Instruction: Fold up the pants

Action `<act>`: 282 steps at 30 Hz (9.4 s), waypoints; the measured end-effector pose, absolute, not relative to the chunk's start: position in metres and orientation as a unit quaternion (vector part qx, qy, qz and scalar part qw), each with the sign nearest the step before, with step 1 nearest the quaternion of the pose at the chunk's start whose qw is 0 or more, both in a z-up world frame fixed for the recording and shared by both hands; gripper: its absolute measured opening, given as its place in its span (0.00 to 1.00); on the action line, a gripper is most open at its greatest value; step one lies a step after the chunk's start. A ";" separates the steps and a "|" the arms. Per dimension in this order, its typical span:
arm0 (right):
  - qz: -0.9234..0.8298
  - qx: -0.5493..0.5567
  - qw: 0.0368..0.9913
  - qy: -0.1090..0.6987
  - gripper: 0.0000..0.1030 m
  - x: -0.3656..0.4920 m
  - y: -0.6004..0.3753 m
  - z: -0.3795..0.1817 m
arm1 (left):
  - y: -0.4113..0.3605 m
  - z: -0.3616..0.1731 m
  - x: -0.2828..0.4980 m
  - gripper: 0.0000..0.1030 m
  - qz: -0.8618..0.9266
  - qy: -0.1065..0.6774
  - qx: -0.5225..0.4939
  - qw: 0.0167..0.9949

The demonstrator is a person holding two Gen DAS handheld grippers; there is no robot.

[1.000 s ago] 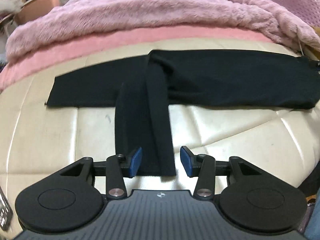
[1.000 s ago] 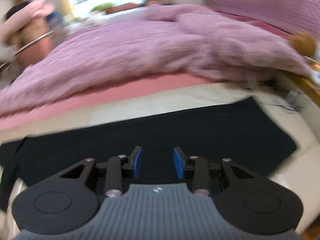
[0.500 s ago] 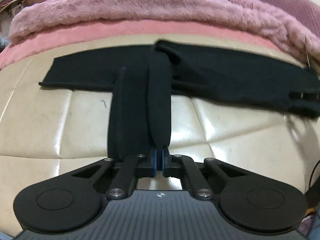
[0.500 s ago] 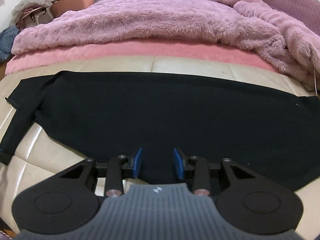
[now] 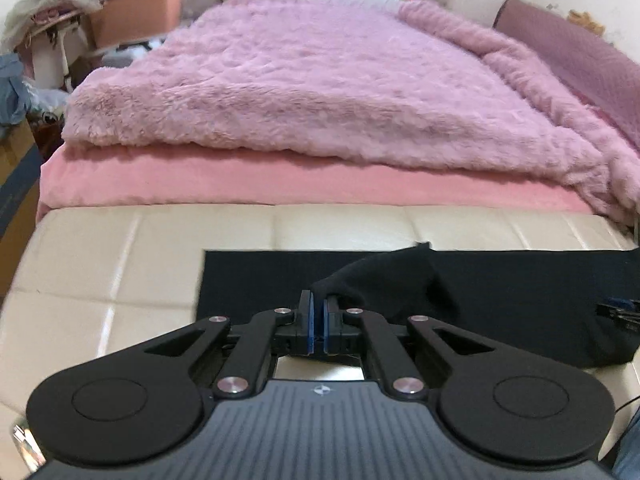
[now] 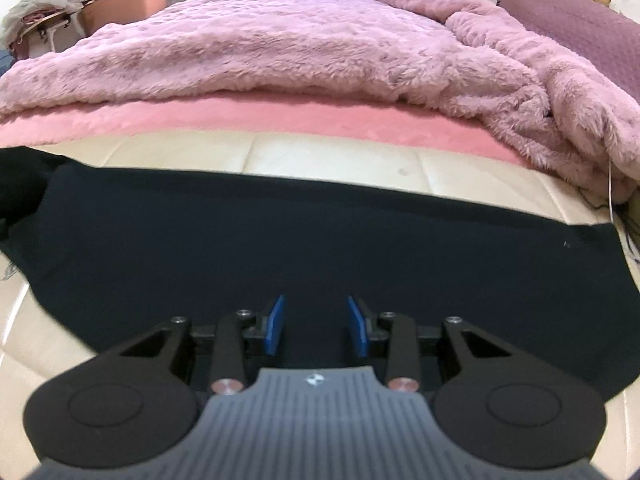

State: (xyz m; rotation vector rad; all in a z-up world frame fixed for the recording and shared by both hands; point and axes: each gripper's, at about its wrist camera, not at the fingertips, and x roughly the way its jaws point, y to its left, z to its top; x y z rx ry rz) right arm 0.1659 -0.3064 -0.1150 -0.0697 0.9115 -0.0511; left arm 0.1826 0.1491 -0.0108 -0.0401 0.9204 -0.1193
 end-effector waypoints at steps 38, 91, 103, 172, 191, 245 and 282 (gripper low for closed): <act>0.288 -0.244 0.823 0.424 0.00 0.328 -0.234 -0.152 | 0.213 -0.107 0.316 0.03 0.005 0.579 -0.009 0.815; 0.051 -0.052 0.886 0.458 0.22 0.204 -0.263 -0.145 | 0.273 -0.136 0.205 0.00 0.114 0.428 -0.365 0.819; 0.047 -0.051 0.887 0.458 0.23 0.206 -0.263 -0.140 | 0.275 -0.137 0.186 0.40 0.131 0.409 -0.396 0.812; 0.069 0.146 0.867 0.472 0.25 0.094 -0.287 -0.116 | -0.098 -0.151 0.160 0.13 -0.215 0.467 0.057 0.856; 0.103 0.135 0.877 0.450 0.25 0.107 -0.275 -0.121 | -0.107 -0.162 0.193 0.41 -0.166 0.501 0.034 0.849; 0.272 0.109 0.820 0.491 0.00 0.196 -0.231 -0.148 | -0.021 -0.110 0.236 0.00 -0.294 0.497 -0.150 0.802; 0.177 0.377 0.770 0.483 0.19 0.205 -0.263 -0.180 | -0.033 -0.176 0.219 0.17 -0.257 0.520 -0.139 0.803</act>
